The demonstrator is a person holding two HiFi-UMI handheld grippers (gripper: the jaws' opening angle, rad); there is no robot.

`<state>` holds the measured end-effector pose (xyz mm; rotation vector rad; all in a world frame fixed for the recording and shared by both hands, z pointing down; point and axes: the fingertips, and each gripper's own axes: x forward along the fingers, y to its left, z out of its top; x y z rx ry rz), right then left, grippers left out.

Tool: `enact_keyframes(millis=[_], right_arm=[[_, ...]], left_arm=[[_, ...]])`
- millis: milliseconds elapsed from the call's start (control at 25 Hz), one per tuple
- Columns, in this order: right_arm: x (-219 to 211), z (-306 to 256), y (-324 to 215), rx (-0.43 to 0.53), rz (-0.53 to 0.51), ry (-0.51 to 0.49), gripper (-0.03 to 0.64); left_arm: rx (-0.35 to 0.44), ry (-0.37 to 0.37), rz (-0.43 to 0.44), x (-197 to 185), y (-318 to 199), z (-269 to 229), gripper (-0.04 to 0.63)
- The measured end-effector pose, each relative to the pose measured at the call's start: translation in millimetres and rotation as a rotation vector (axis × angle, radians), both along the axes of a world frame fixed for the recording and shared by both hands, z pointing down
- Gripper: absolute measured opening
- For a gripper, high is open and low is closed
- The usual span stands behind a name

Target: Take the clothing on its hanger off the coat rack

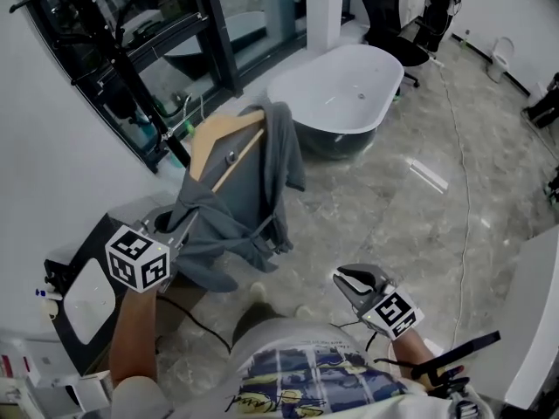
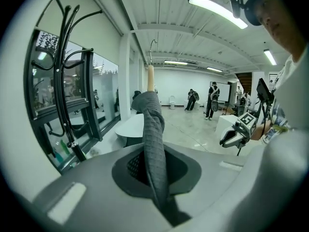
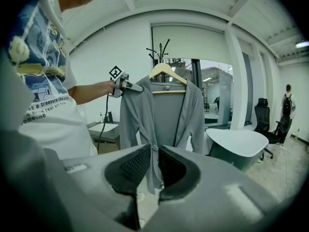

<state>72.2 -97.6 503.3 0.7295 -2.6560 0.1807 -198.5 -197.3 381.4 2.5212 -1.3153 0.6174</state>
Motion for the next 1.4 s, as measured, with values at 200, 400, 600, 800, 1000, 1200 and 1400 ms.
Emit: enact_keyframes(millis=[200, 400, 600, 800, 1000, 1200, 1400], right_arm=[[5, 1, 11, 0.003, -0.016, -0.003, 0.053], [2, 1, 18, 0.015, -0.037, 0.003, 0.049], [-2, -2, 22, 0.033, -0.048, -0.010, 0.040], [0, -3, 25, 0.041, -0.047, -0.002, 0.030], [-6, -5, 28, 0.054, -0.053, 0.000, 0.021], [-8, -8, 28, 0.068, -0.062, 0.001, 0.017], [-13, -11, 28, 0.075, -0.075, 0.003, 0.013]], left_arm=[[-0.018, 0.005, 0.041, 36, 55, 16, 0.008], [-0.021, 0.014, 0.084, 66, 95, 23, 0.008], [-0.017, 0.040, 0.102, 85, 121, 24, 0.008], [-0.011, 0.052, 0.115, 95, 135, 25, 0.008], [-0.006, 0.036, 0.130, 95, 141, 28, 0.008], [0.001, 0.023, 0.131, 94, 144, 28, 0.008], [0.005, 0.015, 0.126, 90, 145, 27, 0.008]])
